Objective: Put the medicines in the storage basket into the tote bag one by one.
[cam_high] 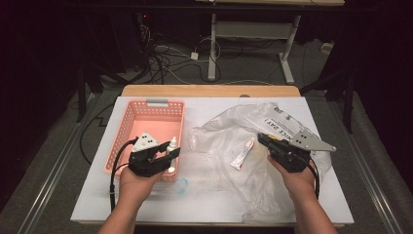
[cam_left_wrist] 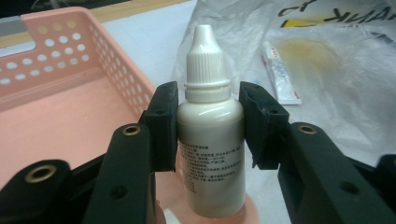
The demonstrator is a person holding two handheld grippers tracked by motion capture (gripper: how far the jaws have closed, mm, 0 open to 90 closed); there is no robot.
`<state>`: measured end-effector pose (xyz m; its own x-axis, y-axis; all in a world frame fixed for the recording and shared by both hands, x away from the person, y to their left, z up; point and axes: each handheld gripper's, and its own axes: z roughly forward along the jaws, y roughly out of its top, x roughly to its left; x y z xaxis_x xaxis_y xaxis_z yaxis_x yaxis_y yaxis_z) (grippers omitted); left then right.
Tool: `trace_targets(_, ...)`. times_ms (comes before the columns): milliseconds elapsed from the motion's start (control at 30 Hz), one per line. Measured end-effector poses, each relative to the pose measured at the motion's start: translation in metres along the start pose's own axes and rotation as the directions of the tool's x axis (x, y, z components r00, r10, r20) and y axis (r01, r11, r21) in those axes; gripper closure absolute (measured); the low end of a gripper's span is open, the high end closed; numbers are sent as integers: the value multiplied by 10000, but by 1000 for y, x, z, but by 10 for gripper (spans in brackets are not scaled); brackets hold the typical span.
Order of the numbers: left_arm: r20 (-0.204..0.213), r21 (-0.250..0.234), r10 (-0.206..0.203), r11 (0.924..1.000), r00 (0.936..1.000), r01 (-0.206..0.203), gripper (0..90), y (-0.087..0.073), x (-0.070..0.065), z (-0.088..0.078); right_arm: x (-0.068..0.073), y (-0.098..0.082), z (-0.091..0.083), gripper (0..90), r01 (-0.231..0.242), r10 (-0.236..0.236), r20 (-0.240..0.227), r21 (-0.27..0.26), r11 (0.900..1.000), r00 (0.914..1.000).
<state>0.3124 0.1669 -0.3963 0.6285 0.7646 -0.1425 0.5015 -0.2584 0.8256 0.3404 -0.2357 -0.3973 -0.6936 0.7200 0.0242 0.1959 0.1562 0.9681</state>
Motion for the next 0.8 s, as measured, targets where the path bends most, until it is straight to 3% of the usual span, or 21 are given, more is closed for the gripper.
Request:
trace_targets(267,499,-140,47,9999,9987,-40,582,0,-11,4,1,2,-2,900,-14,14,-10,-93,10000,10000)
trace_targets(800,1039,-286,417,9988,9937,-389,581,-6,-29,14,0,1,-2,900,26,-26,-35,-73,10000,10000)
